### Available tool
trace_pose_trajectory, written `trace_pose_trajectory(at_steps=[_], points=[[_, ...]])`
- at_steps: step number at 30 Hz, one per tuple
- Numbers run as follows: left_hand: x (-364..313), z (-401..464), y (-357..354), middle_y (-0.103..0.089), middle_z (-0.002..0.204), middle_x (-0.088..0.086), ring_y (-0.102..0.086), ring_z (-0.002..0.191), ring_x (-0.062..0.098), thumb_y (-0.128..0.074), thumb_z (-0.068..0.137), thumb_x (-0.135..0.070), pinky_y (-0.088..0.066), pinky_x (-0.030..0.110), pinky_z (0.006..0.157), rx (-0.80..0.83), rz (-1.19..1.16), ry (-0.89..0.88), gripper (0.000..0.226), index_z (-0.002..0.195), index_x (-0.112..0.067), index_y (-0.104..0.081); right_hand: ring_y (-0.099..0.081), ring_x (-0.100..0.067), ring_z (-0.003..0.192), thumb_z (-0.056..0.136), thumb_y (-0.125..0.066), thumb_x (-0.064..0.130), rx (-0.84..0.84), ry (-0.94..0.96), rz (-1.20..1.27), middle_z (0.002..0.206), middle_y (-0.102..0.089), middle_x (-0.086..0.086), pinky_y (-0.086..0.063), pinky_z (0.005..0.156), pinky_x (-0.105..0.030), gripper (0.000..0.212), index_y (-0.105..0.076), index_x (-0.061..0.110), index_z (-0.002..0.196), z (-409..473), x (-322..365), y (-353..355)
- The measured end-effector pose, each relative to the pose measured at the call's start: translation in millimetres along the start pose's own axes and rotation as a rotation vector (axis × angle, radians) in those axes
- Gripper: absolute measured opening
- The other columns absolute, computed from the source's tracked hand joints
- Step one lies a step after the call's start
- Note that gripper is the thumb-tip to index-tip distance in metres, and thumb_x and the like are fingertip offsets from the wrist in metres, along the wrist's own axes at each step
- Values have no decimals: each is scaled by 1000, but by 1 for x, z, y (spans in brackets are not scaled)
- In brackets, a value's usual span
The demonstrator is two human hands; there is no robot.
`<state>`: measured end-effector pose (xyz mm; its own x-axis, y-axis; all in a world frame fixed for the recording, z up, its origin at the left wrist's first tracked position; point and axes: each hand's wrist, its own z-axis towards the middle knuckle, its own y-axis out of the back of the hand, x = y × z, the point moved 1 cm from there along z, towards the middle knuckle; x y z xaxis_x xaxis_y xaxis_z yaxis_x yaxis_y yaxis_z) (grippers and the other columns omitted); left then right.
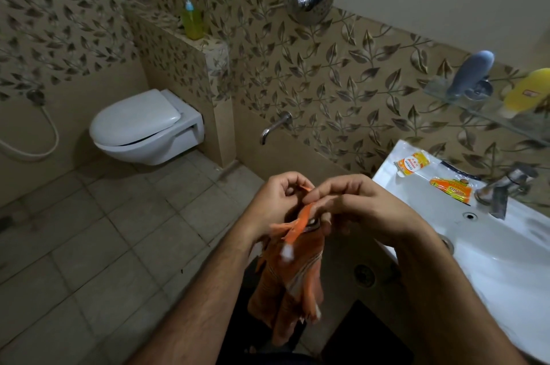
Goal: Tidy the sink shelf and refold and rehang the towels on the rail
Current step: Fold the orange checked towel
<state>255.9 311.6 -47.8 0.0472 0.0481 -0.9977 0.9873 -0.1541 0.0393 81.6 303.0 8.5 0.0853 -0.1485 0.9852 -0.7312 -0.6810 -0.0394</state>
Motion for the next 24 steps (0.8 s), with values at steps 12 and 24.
trace_pose_trajectory(at_steps=[12, 24], points=[[-3, -3, 1, -74, 88, 7, -72, 86, 21, -67, 88, -11, -58, 36, 79, 52, 69, 3, 9, 92, -19, -70, -68, -8, 76, 80, -79, 18, -158, 244, -631, 80, -73, 12, -51, 69, -21, 10, -76, 27, 79, 5, 3, -5], [-9, -10, 14, -68, 81, 9, -67, 77, 13, -62, 93, -7, -50, 27, 74, 106, -38, 80, 34, 122, -22, -54, -58, -12, 63, 91, -60, 22, -287, 454, -163, 69, -63, 3, -50, 63, -28, 11, -56, 13, 85, 2, -6, 3]])
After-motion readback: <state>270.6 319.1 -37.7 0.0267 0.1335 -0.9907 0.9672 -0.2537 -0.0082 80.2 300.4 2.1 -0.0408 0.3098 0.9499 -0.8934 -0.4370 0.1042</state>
